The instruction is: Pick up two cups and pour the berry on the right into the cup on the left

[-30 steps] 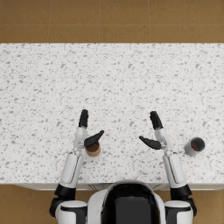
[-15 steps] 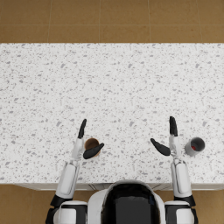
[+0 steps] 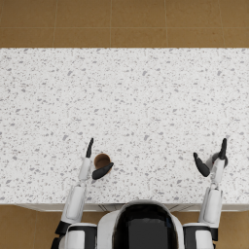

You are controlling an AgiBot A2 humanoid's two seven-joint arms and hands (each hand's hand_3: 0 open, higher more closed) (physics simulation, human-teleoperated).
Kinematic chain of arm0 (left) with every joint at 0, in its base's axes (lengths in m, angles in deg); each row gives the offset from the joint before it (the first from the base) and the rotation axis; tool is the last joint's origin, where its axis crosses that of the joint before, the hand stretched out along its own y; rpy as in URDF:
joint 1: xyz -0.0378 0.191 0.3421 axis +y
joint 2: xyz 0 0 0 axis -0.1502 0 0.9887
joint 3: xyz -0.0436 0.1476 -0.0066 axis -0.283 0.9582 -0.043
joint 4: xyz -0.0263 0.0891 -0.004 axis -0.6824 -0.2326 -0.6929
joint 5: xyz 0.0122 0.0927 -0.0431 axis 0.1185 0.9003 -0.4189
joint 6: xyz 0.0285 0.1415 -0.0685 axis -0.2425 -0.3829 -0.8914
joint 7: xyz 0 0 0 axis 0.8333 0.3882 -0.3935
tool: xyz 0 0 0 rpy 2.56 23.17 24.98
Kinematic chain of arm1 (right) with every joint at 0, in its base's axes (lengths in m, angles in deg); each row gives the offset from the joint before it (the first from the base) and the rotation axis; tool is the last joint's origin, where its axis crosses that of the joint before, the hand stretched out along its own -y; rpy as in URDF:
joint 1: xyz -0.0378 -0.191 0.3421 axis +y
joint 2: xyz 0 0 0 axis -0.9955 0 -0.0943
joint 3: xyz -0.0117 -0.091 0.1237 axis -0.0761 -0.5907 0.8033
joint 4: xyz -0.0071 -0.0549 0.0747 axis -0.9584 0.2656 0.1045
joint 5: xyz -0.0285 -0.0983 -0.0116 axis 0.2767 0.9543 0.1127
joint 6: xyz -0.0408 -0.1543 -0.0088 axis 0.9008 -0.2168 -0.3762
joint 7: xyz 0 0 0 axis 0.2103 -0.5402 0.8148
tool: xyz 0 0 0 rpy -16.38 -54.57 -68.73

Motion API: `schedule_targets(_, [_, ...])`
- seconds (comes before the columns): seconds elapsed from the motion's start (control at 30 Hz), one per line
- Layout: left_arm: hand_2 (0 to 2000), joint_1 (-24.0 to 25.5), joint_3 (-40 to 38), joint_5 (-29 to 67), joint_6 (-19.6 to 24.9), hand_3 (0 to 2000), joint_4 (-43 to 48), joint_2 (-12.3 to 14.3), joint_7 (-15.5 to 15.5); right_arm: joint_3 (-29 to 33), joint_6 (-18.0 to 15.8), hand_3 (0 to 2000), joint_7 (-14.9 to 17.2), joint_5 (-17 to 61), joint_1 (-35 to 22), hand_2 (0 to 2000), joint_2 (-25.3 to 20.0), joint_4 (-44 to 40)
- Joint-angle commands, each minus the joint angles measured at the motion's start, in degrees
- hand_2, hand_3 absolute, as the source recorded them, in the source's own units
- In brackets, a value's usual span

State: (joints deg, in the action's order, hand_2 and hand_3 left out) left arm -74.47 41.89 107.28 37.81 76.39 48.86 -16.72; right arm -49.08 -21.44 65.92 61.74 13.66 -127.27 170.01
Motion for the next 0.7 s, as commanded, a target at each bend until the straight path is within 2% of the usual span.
schedule_targets(0.03, [0, 1.05, 0.09, 0.01, 0.0, 0, -0.03, -0.31, 0.0, 5.65, 0.0, 0, 0.0, 0.02, 2.64, 0, -2.24, 0.75])
schedule_targets(0.17, [0, 3.02, 0.89, 0.03, 0.0, 0, -0.11, -0.66, 0.0, 10.01, 0.0, 0, 0.0, 0.04, 4.8, 0, -4.72, -0.02])
schedule_targets(0.33, [0, 6.01, 0.5, 0.04, 0.0, 0, 0.07, -1.34, 0.0, 10.99, 0.0, 0, 0.0, 0.05, 6.26, 0, -6.61, -1.61])
schedule_targets(0.47, [0, 7.76, 0.96, 0.04, 0.0, 0, 0.7, -1.66, 0.0, 9.64, 0.0, 0, 0.0, 0.04, 7.26, 0, -7.83, -4.21])
schedule_targets(0.7, [0, 6.54, 2.74, 0.04, 0.0, 0, -5.27, -0.21, 0.0, 6.93, 0.03, 0, 0.0, 0.04, 5.79, 0, -7.33, -11.39])
